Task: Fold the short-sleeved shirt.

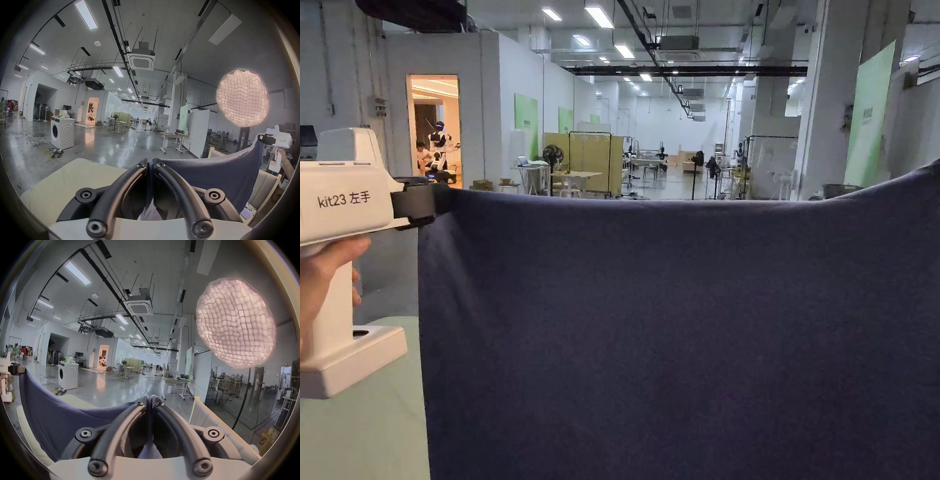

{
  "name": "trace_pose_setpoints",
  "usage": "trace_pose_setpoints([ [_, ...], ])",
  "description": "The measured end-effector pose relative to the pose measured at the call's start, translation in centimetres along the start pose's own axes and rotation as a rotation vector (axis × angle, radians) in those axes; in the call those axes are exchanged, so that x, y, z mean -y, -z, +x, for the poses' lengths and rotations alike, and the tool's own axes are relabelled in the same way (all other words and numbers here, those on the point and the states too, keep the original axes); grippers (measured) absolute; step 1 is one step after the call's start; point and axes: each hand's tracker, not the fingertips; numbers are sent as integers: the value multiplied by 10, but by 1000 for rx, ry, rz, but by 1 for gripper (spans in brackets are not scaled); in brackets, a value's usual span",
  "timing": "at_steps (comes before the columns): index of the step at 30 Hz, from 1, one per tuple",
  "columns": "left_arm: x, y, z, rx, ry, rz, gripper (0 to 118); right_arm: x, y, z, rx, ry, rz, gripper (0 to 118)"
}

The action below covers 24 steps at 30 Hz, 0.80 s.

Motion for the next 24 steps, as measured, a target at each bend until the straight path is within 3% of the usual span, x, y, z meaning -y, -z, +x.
trace_pose_setpoints([
  [6,-7,50,-3,-48,-22,-22,6,7,64,-11,17,-38,-24,6],
  [13,-3,114,-9,-117,-22,-52,6,18,131,-28,55,-28,-58,6],
  [14,-1,122,-10,-131,-12,-65,6,20,141,-28,62,-15,-56,6],
  [17,4,133,-13,-144,-66,-54,6,26,158,-24,38,200,-99,6],
  [18,5,135,-16,-137,-90,-51,6,28,161,-24,44,222,-102,6],
  [19,7,138,-19,-141,-99,-55,6,25,164,-25,50,170,-64,6],
  [21,12,141,-20,-144,-101,-51,6,27,156,-32,50,185,-88,6],
  [22,15,143,-20,-151,-87,-72,6,25,158,-35,39,103,-46,6],
  [24,23,146,-20,-150,-69,-80,6,37,165,-39,49,127,-102,6],
])
